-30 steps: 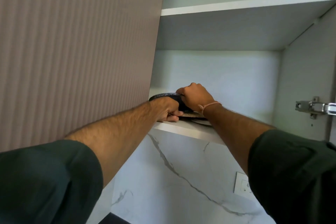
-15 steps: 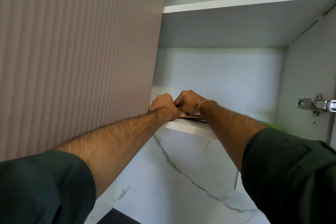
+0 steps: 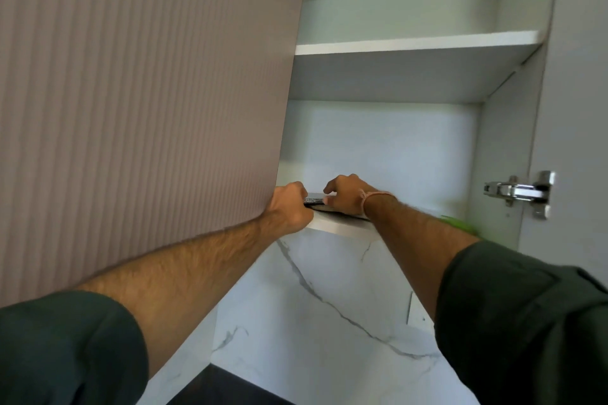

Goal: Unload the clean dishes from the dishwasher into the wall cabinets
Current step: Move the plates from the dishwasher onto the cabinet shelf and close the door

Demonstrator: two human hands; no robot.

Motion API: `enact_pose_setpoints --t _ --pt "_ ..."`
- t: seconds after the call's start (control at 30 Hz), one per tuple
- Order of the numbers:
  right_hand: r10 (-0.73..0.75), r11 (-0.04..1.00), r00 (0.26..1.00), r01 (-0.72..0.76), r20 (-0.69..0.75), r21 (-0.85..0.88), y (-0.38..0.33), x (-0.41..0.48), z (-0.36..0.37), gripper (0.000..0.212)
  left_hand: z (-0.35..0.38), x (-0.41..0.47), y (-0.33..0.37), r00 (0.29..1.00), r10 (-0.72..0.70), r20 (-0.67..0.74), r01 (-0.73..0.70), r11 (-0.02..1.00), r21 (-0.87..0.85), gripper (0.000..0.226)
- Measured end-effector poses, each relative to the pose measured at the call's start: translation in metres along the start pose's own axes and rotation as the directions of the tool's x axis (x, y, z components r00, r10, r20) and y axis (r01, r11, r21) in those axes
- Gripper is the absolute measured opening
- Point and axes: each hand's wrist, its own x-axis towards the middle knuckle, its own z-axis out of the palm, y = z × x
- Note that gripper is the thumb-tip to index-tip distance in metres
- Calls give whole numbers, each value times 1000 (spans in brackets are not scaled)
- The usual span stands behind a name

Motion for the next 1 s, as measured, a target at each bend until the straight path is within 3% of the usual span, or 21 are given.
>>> enact_pose_setpoints --t 0.27,0.67,1.0 --pt "79 996 994 -75 -76 56 -13 -107 -11 40 -23 -81 25 986 46 162 -43 999 -22 49" --pt "93 988 991 -80 -96 131 -46 -258 -53 50 -92 -198 84 979 76 188 -94 992 90 61" --pt "61 981 997 -49 -54 189 -43 -412 -70 49 -111 -331 144 962 -52 267 -1 981 193 75"
